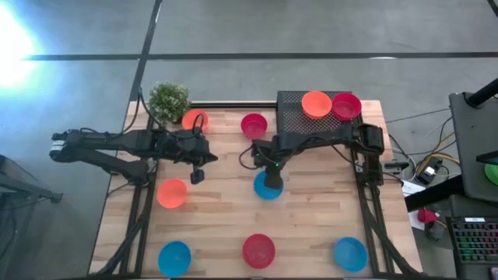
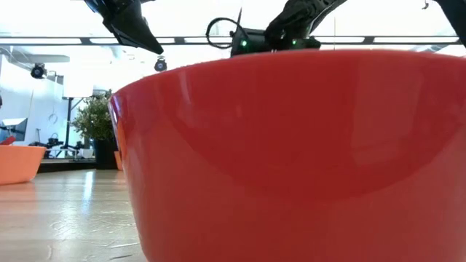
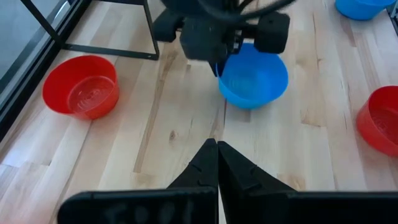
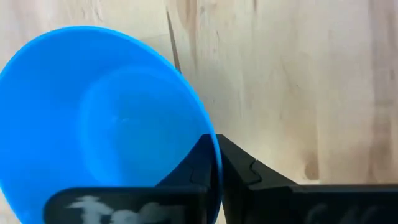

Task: Pick & Place Mini bowls
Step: Put the top blue bowl on the shelf

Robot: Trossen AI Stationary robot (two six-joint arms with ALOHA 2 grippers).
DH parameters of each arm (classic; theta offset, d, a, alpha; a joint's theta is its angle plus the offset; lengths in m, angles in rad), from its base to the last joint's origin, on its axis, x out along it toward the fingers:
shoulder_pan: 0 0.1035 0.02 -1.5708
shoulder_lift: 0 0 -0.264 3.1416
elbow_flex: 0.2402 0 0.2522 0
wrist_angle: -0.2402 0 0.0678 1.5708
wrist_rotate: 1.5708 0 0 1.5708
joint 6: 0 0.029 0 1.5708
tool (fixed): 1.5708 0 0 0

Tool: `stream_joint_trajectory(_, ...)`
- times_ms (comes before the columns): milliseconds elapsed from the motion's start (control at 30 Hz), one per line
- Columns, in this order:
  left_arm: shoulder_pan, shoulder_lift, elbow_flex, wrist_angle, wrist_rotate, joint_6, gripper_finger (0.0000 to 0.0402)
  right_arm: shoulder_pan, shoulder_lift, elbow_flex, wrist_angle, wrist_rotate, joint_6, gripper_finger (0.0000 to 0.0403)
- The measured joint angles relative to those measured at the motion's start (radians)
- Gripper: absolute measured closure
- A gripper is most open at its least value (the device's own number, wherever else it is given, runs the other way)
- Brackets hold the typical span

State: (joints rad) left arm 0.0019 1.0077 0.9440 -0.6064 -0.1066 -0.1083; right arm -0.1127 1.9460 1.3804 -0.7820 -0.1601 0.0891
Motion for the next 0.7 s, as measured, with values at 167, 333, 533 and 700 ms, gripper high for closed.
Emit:
stream_joint_trajectory(167,0.0,0.0,0.0,0.0,0.0,0.0,0.0402,-0.01,-0.094,0.005,-0.015,-0.001,0.037,0.0394)
stream_joint_trajectory(333,0.0,0.0,0.0,0.0,0.0,0.0,0.0402,-0.057,-0.209,0.023,-0.059,0.002,0.095,0.0394)
stream_joint_trajectory(533,0.0,0.0,0.0,0.003,0.0,0.006,0.0402,-0.174,-0.345,0.091,-0.08,0.002,0.175,0.0394)
stream_joint_trajectory(700,0.0,0.0,0.0,0.003,0.0,0.006,0.0402,-0.323,-0.388,0.154,-0.112,0.004,0.291,0.0395)
